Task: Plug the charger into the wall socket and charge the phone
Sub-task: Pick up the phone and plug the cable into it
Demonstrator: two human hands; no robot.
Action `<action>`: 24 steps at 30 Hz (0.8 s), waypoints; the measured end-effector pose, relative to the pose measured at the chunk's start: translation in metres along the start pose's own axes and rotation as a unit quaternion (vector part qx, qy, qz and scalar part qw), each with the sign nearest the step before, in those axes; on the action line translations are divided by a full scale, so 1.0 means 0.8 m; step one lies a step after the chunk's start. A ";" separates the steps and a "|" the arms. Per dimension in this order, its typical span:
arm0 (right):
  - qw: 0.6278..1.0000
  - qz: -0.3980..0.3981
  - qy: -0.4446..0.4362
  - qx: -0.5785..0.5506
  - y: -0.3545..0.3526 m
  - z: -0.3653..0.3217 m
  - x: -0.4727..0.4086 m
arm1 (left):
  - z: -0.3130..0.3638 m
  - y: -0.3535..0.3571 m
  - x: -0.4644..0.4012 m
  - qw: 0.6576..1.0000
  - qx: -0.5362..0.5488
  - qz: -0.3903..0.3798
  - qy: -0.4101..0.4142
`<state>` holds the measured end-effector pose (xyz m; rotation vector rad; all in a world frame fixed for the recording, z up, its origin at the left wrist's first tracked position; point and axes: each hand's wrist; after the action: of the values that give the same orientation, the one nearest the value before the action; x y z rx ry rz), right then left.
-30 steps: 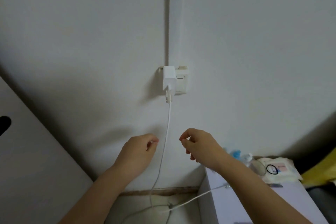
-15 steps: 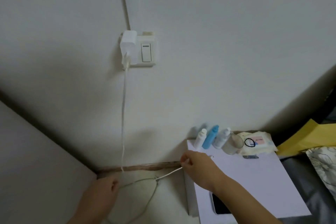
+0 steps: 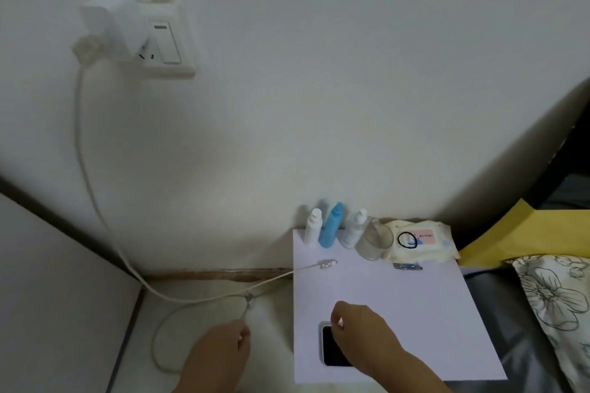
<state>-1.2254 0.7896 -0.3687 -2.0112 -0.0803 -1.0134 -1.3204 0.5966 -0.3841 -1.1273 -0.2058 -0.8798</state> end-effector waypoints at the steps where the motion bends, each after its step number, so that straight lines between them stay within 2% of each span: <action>1: 1.000 -0.003 0.001 0.008 0.004 0.010 -0.005 | 0.009 0.008 -0.007 1.000 -0.008 -0.005 0.003; 6: 1.000 -0.001 0.019 0.001 0.019 0.052 -0.043 | 0.043 0.035 -0.061 0.998 -0.049 -0.021 0.034; 11: 0.996 0.010 0.067 -0.051 0.035 0.085 -0.091 | 0.067 0.057 -0.133 0.995 -0.076 -0.043 0.055; 17: 0.992 0.018 0.077 -0.098 0.060 0.118 -0.145 | 0.074 0.094 -0.211 0.991 -0.104 -0.048 0.068; 21: 0.989 0.024 0.091 -0.117 0.076 0.136 -0.173 | 0.075 0.122 -0.249 0.988 -0.124 -0.037 0.088; 24: 0.989 0.053 0.083 -0.107 0.089 0.144 -0.188 | 0.079 0.139 -0.275 0.983 -0.152 0.009 0.106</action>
<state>-1.2247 0.8722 -0.5536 -2.0886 0.2315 -1.1552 -1.3701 0.7778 -0.5558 -1.3046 0.1189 -1.0298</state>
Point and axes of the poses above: each hand's wrist, its own x-axis away from the middle knuckle, its own y-axis out of the palm, z = x × y, and after that the axes turned 8 degrees about -z, right-handed
